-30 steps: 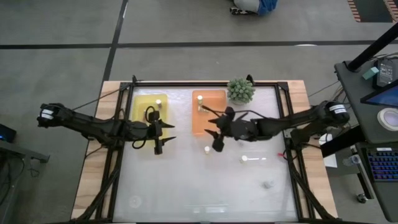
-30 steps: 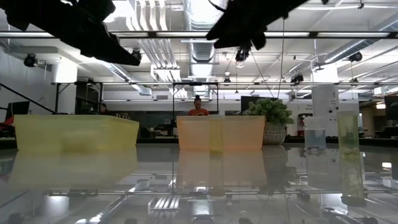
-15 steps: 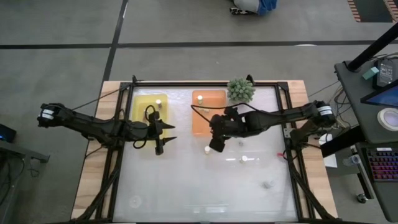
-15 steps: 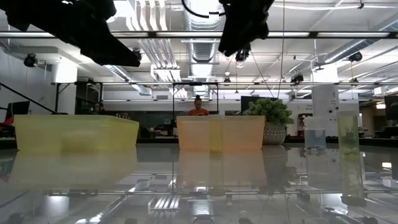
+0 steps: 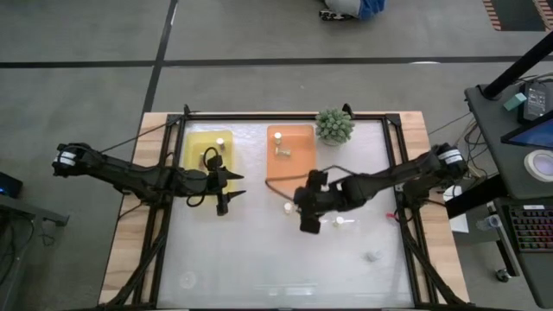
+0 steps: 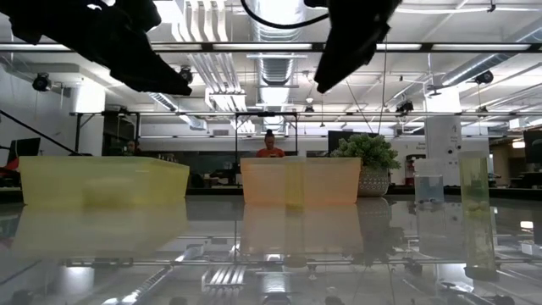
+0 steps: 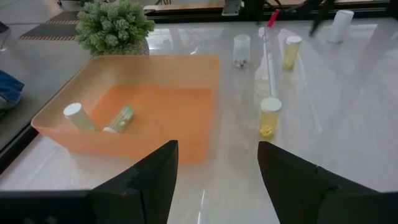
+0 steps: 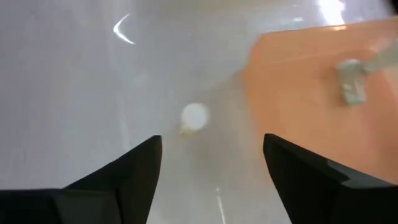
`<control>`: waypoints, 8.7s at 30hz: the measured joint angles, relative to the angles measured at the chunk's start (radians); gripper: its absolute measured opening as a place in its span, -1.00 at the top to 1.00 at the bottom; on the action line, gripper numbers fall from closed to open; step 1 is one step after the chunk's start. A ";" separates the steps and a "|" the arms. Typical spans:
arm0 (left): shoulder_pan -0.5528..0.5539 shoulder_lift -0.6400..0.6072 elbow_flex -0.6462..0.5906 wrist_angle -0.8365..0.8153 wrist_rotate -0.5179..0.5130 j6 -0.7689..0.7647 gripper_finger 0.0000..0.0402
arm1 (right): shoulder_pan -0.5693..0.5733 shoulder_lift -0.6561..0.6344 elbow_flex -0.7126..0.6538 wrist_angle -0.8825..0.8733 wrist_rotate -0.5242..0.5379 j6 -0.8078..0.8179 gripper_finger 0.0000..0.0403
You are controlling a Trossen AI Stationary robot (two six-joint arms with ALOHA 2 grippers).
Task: Pick and place medicine bottles into bin by pill shape (circle, oval)
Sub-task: Put the left yellow tablet bottle into the orange bin, then put the transparent capsule bottle into the yellow bin
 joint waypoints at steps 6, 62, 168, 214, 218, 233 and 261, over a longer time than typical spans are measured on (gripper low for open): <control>0.000 0.000 0.000 0.002 -0.001 0.004 -0.02 | 0.031 0.000 -0.132 0.192 0.001 -0.040 -0.37; 0.000 0.004 0.000 0.020 -0.010 0.009 -0.02 | -0.033 0.162 -0.284 0.587 0.003 -0.112 0.43; 0.002 -0.031 0.000 0.080 -0.023 0.158 -0.02 | -0.574 0.253 -0.166 0.637 0.079 0.068 0.40; 0.002 -0.032 0.000 0.083 -0.022 0.157 -0.02 | -0.347 0.047 -0.014 0.184 0.085 0.125 -0.12; 0.002 -0.032 0.000 0.089 -0.022 0.157 -0.02 | -0.264 0.022 -0.014 0.132 0.083 0.170 -0.13; 0.002 -0.031 0.000 0.108 -0.022 0.154 -0.02 | -0.068 0.016 -0.016 0.018 -0.128 0.434 -0.13; 0.002 -0.031 0.000 0.105 -0.022 0.131 -0.02 | -0.024 0.015 0.033 -0.582 -0.208 0.663 -0.10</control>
